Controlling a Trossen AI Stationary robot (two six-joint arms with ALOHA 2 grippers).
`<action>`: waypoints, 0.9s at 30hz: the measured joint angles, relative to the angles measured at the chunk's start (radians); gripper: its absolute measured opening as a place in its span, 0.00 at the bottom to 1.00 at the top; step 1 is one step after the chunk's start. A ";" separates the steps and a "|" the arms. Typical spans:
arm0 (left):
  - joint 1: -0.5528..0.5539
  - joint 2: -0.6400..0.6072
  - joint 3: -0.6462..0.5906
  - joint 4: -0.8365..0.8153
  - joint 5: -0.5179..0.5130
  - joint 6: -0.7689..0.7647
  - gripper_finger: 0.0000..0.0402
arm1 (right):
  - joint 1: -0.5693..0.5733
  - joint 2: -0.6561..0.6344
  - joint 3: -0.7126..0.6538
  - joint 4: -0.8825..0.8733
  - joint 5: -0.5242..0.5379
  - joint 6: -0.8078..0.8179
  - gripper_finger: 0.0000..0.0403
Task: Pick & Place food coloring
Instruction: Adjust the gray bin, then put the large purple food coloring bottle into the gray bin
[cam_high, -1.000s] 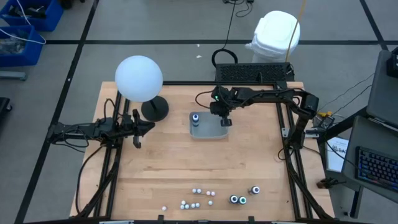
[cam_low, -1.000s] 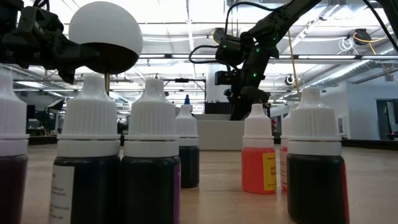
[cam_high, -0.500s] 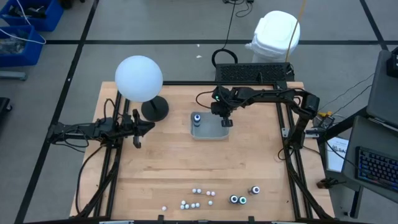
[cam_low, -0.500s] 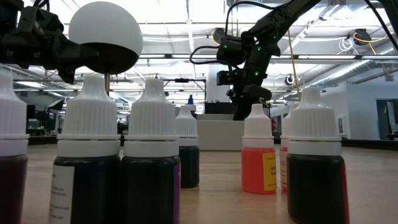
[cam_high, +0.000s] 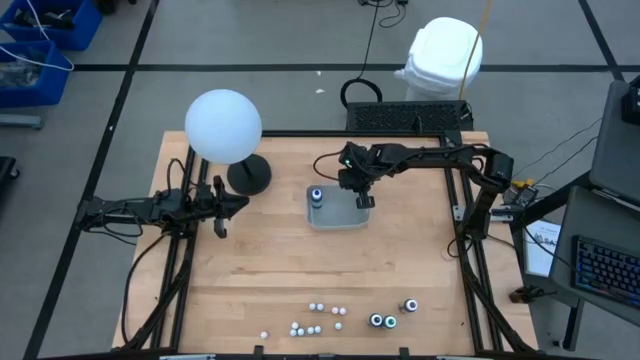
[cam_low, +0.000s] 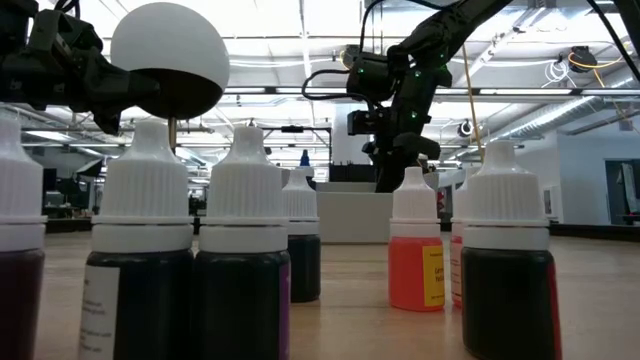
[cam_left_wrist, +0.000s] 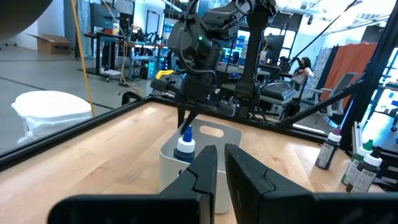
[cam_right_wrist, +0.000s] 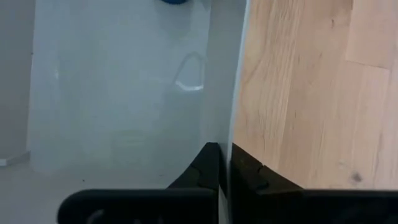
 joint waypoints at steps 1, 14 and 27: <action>0.000 0.000 0.000 0.000 0.000 0.000 0.09 | 0.000 0.000 0.000 0.003 0.000 0.009 0.01; 0.000 0.000 0.000 0.000 0.000 -0.002 0.09 | 0.001 0.005 -0.005 0.025 0.003 0.049 0.25; 0.000 0.000 0.000 0.000 0.000 -0.004 0.09 | 0.051 -0.090 -0.004 0.102 0.004 0.066 0.40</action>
